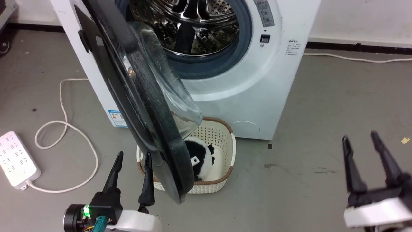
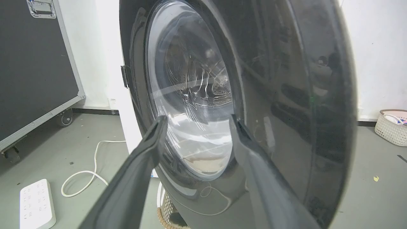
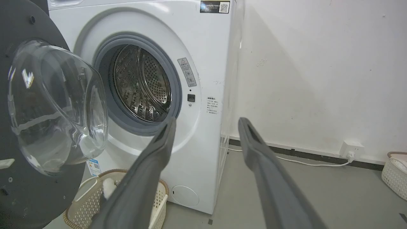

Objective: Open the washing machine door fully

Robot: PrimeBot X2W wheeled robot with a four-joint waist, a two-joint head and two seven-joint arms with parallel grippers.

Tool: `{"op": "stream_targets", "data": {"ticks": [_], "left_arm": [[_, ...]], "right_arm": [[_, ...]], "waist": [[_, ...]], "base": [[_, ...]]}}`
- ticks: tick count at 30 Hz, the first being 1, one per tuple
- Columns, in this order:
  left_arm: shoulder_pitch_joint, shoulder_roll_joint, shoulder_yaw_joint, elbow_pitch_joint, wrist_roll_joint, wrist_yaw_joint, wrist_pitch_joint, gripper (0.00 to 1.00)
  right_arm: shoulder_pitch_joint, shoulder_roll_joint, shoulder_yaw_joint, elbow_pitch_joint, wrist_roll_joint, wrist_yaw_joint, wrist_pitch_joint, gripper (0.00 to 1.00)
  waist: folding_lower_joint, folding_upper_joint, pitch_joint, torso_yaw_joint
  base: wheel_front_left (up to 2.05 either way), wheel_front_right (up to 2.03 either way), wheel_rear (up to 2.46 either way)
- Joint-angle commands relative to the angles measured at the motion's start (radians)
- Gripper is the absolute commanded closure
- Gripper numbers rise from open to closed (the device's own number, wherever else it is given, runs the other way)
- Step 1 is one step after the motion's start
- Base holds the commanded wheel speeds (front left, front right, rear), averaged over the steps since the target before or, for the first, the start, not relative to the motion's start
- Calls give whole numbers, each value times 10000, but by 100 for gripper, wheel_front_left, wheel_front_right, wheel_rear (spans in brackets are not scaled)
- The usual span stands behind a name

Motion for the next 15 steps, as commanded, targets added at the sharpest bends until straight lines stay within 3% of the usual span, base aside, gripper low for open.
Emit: {"op": "stream_targets", "data": {"ticks": [1,5,15], "left_arm": [[134,20,45,60,-8,-75,-53,0],[264,7,87,235,-33,-183,-53,0],[357,-10,238,577,1,-341,-53,0]], "right_arm": [[480,315,-136,-357,-398,10,-41,0],[1315,844,-166,-579,-878,10,-44,0],[1755,1229,-4,-439,-1105,10,-46,0]], "waist": [[0,-1,-69,-16],[0,-1,-207,-32],[0,-1,-324,-119]], "base": [[0,0,0],[0,0,0],[0,0,0]]}}
